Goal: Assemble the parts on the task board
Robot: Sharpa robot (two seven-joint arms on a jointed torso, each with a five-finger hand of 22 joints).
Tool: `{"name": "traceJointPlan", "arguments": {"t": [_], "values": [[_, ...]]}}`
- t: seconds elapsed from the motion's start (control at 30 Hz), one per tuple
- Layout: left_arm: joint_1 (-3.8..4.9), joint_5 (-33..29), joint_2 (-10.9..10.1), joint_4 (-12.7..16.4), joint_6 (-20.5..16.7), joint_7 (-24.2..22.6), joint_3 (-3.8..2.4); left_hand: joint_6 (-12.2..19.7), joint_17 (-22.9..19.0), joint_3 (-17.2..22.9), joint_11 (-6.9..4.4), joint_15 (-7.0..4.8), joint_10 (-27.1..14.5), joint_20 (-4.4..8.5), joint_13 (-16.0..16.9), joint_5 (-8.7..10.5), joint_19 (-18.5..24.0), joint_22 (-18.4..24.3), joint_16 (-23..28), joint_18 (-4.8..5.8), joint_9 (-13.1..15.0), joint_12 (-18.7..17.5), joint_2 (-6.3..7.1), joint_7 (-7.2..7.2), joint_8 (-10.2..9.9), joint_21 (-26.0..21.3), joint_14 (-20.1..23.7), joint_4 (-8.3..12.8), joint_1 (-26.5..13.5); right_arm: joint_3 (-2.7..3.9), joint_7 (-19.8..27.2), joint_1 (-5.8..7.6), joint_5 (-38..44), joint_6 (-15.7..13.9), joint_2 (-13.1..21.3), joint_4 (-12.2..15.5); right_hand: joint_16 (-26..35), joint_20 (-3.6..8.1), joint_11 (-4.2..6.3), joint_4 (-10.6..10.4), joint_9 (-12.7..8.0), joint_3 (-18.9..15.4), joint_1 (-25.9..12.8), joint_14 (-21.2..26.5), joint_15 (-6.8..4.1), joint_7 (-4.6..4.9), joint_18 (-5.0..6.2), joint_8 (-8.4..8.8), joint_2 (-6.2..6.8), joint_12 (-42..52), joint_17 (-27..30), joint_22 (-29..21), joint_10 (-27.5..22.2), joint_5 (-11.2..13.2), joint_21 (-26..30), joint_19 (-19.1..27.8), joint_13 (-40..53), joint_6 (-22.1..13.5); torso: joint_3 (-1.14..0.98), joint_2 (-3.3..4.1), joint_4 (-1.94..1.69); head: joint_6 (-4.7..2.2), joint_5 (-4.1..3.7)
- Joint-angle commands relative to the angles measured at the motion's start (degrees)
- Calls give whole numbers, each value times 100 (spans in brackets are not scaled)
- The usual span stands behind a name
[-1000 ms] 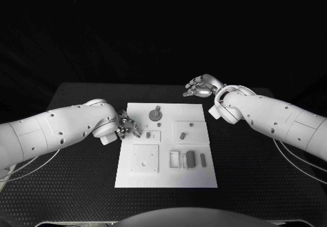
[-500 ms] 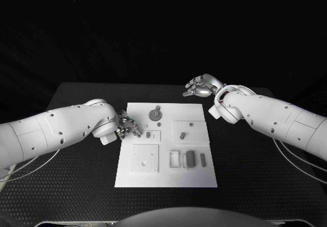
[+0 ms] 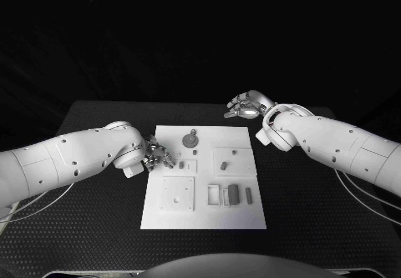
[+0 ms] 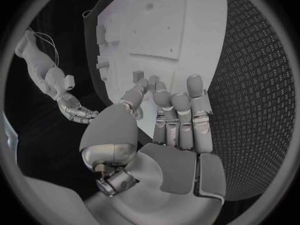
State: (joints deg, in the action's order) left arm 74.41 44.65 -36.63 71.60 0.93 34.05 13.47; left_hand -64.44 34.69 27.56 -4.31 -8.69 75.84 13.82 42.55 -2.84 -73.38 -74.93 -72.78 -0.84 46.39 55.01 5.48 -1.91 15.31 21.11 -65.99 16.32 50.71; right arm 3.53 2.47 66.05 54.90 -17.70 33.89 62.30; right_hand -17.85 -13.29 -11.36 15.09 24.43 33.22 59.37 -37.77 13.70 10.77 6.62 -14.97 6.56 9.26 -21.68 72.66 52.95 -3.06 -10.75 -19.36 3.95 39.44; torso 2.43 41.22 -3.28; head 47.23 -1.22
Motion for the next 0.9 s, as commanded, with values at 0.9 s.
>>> {"name": "traceJointPlan", "arguments": {"t": [0.9], "values": [[-31, 128, -13, -14, -18, 8, 19, 6, -17, -32, -17, -2, -41, 25, -14, -3, 0, -105, -43, 36, -24, 39, -83, -2, -16, -4, 40, 13, 127, 2, 24, -5, 10, 69, -2, 2, 27, -5, -12, -20, -11, -26, -5, 10, 34, 275, -94, -26, -10, -35, 15, 18, 57, 5, 30, 22, -6, -37, 3, 0, -4, -1, -1]]}}
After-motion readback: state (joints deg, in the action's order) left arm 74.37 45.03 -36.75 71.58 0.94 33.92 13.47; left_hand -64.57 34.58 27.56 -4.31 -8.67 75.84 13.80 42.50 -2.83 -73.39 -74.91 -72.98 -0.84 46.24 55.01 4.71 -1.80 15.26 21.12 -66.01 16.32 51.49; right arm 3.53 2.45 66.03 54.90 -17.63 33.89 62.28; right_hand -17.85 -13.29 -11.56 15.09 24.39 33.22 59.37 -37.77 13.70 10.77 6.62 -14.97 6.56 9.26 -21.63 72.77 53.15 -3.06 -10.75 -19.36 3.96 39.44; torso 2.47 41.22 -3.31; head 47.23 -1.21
